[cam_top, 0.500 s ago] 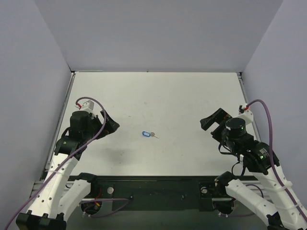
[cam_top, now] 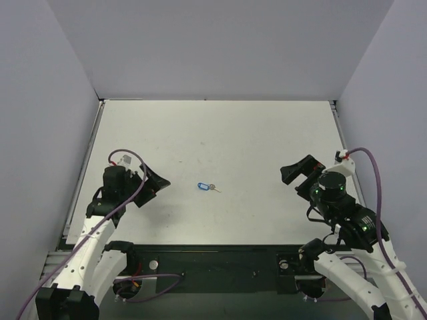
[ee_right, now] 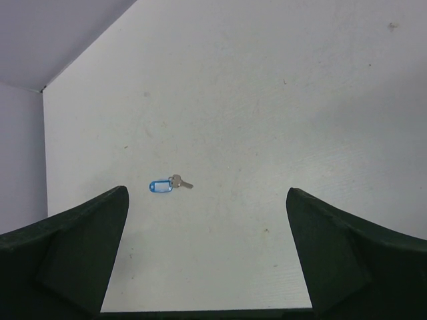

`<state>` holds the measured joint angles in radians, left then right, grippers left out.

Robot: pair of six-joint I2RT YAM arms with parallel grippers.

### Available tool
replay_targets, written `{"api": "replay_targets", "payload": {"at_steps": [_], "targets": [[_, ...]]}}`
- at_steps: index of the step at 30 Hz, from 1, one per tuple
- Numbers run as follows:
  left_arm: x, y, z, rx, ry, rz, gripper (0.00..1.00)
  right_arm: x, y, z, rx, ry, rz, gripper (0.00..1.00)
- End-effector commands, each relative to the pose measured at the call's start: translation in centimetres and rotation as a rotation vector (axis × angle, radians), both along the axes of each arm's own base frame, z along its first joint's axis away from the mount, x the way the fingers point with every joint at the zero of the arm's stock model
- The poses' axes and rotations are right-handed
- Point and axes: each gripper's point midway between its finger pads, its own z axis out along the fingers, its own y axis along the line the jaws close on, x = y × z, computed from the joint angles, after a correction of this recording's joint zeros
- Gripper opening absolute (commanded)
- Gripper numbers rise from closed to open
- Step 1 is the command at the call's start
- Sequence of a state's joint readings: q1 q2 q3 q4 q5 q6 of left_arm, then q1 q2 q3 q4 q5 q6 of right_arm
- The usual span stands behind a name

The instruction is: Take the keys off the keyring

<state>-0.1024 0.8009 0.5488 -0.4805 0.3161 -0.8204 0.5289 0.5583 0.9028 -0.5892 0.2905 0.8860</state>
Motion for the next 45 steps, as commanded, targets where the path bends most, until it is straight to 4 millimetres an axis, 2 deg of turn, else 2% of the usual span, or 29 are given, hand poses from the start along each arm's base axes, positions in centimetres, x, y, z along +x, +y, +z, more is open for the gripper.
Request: {"api": "replay_targets", "payload": {"at_steps": [1,4,7,8,9,10,11,12,13,14,15,19,21,24,26,27,29,34,39,45], "targets": [[1.0,-2.5,1.5,-0.103,-0.165,-0.089,0.97,0.9,2.4,-3.2,-0.035,0.080,0.110,1.00],[1.5,-4.0,0.4,-0.080,-0.172,-0.128,0.96,0.7,3.8,-4.9,-0.027,0.106,0.187,1.00],[1.8,-6.6,-0.1,-0.061,-0.187,-0.209,0.95,0.7,5.3,-5.9,0.016,0.117,0.247,1.00],[2.4,-7.0,-0.7,-0.041,-0.178,-0.214,0.94,0.6,5.8,-6.7,0.019,0.145,0.267,1.00],[2.8,-8.1,-0.1,-0.046,-0.223,-0.243,0.93,0.6,5.8,-6.9,0.017,0.148,0.269,1.00],[3.3,-8.4,-0.9,-0.029,-0.204,-0.248,0.93,0.3,6.5,-7.6,0.029,0.174,0.307,1.00],[3.6,-9.0,-0.8,-0.026,-0.222,-0.261,0.93,0.4,6.7,-7.9,0.032,0.174,0.315,1.00],[3.9,-9.3,-1.7,-0.021,-0.199,-0.268,0.92,0.2,6.8,-8.7,0.024,0.193,0.322,1.00],[4.2,-9.9,-1.4,-0.033,-0.223,-0.287,0.92,0.2,6.8,-9.4,0.020,0.202,0.327,1.00],[4.3,-10.2,-2.3,-0.032,-0.206,-0.298,0.91,0.0,7.0,-9.8,0.019,0.210,0.343,1.00],[4.6,-10.8,-1.9,-0.040,-0.239,-0.317,0.91,0.1,7.3,-10.3,0.027,0.202,0.355,1.00],[5.4,-11.4,-3.3,0.011,-0.237,-0.359,0.86,0.0,8.7,-12.2,0.079,0.186,0.410,1.00],[5.8,-11.6,-3.9,0.034,-0.233,-0.376,0.85,-0.1,9.1,-13.0,0.086,0.185,0.431,1.00],[6.5,-12.1,-5.1,0.045,-0.204,-0.398,0.77,-0.3,9.0,-14.4,0.091,0.193,0.430,1.00],[6.8,-12.7,-5.7,0.029,-0.196,-0.420,0.73,-0.2,9.2,-14.6,0.119,0.169,0.423,1.00],[7.1,-13.1,-6.1,0.023,-0.185,-0.428,0.68,-0.3,9.2,-15.2,0.131,0.168,0.416,1.00],[7.5,-13.5,-6.8,0.017,-0.160,-0.441,0.63,0.0,9.5,-15.0,0.151,0.138,0.417,1.00],[7.6,-14.1,-8.0,0.044,-0.107,-0.466,0.63,0.1,9.7,-15.8,0.159,0.140,0.413,1.00],[8.3,-14.4,-7.6,0.052,-0.085,-0.465,0.63,0.4,9.9,-15.6,0.159,0.137,0.415,1.00],[7.6,-14.2,-8.9,0.069,-0.032,-0.460,0.62,0.4,10.2,-15.9,0.179,0.137,0.416,0.99]]}}
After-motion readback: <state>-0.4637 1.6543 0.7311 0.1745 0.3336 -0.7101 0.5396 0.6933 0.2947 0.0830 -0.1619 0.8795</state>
